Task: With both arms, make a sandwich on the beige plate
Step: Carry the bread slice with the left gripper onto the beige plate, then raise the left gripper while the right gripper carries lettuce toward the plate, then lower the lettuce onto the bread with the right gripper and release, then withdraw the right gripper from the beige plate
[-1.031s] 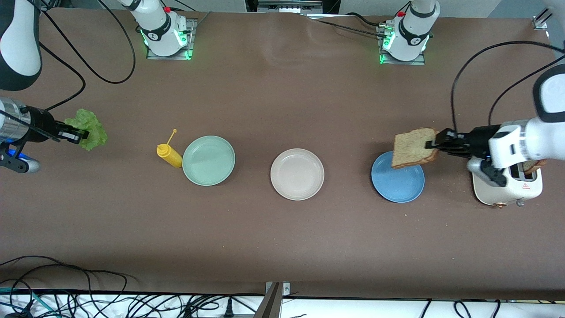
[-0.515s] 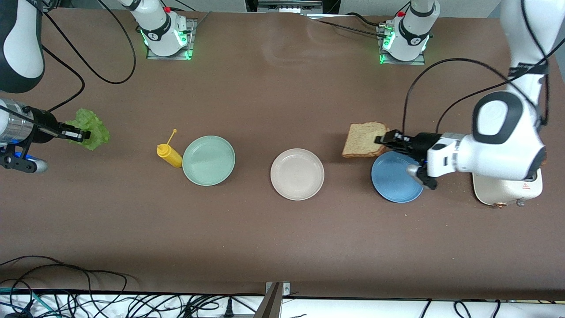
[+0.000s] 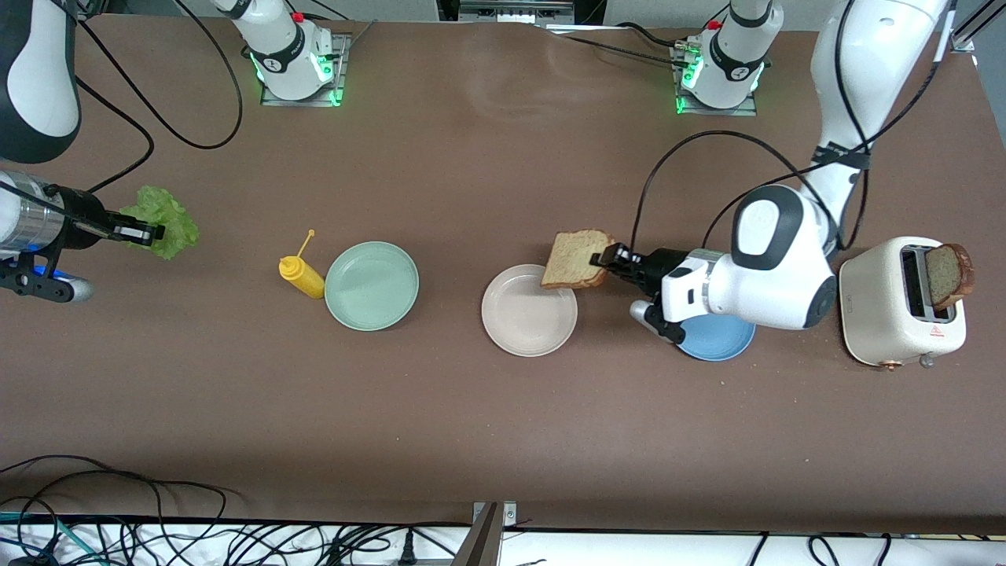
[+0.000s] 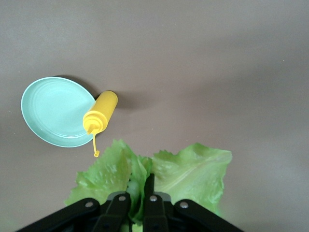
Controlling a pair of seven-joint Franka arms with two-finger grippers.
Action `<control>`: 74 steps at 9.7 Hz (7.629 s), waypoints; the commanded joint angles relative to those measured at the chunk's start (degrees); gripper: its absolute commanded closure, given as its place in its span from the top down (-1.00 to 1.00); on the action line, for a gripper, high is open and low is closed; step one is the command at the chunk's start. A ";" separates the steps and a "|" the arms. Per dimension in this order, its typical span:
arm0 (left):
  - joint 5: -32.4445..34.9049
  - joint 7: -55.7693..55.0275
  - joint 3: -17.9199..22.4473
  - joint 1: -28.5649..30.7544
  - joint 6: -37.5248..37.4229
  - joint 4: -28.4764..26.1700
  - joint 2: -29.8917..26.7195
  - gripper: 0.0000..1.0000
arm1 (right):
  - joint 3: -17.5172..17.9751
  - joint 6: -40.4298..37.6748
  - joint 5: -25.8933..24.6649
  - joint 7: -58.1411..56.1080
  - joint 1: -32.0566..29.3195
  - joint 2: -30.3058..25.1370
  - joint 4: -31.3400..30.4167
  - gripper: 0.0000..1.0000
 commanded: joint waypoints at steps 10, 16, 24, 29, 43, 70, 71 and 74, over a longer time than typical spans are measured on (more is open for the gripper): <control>-8.51 -3.95 0.24 -8.08 22.23 1.69 9.59 -1.00 | 0.16 -2.49 0.17 0.30 -0.03 -0.32 1.06 -0.80; -7.46 -3.16 0.94 -8.96 22.32 1.78 11.79 0.96 | 0.07 -2.58 0.26 0.22 -0.12 -0.32 1.06 -0.80; 1.07 -4.03 4.79 -7.72 22.23 2.13 9.69 1.00 | -0.02 -2.93 0.26 0.04 -0.12 -0.32 1.06 -0.80; 11.16 -5.09 11.56 -7.64 21.27 3.62 5.30 1.00 | 0.16 -2.06 0.09 0.57 2.76 -0.14 1.14 -0.81; 35.08 -7.55 24.40 -7.11 15.11 3.62 -3.68 1.00 | 0.07 43.35 6.50 22.54 30.53 21.20 1.14 -0.86; 35.17 -7.55 24.67 -6.76 13.35 3.62 -5.26 1.00 | -1.94 42.54 1.67 29.87 40.05 23.34 8.00 1.00; 35.17 -7.64 24.58 -6.76 13.35 3.54 -5.17 1.00 | -3.86 38.85 1.67 24.18 40.04 21.32 7.91 1.00; 35.17 -7.55 24.58 -6.76 13.35 3.54 -5.26 1.00 | -12.20 24.10 1.93 7.55 39.96 15.08 7.39 1.00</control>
